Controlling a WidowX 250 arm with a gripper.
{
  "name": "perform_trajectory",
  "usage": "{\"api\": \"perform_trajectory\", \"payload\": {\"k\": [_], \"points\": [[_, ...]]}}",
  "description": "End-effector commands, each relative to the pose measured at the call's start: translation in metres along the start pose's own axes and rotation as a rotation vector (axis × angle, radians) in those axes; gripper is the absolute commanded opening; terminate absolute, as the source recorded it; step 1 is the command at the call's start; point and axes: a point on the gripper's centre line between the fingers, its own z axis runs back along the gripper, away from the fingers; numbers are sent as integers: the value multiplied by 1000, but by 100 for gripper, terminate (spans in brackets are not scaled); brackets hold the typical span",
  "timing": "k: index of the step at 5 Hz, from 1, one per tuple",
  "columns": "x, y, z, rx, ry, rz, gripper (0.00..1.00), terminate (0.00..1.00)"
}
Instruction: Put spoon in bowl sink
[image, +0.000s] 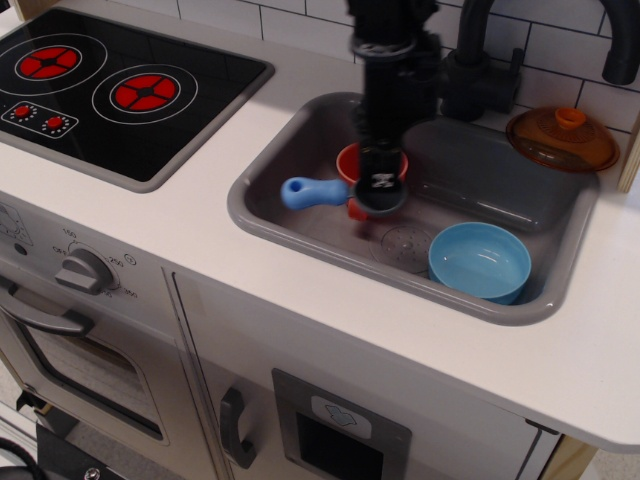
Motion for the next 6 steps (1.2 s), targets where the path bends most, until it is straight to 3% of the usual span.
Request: {"api": "perform_trajectory", "payload": {"k": [1,3,4,5,6], "points": [[49,12,-9,28,-8,72,0,0],[63,5,-15,26,-14,73,0,0],[68,7,-20,34,12,98,100,0],[69,6,-21,22,22,117,100,0],[65,7,-4,-14,-33,149,100,0]]}}
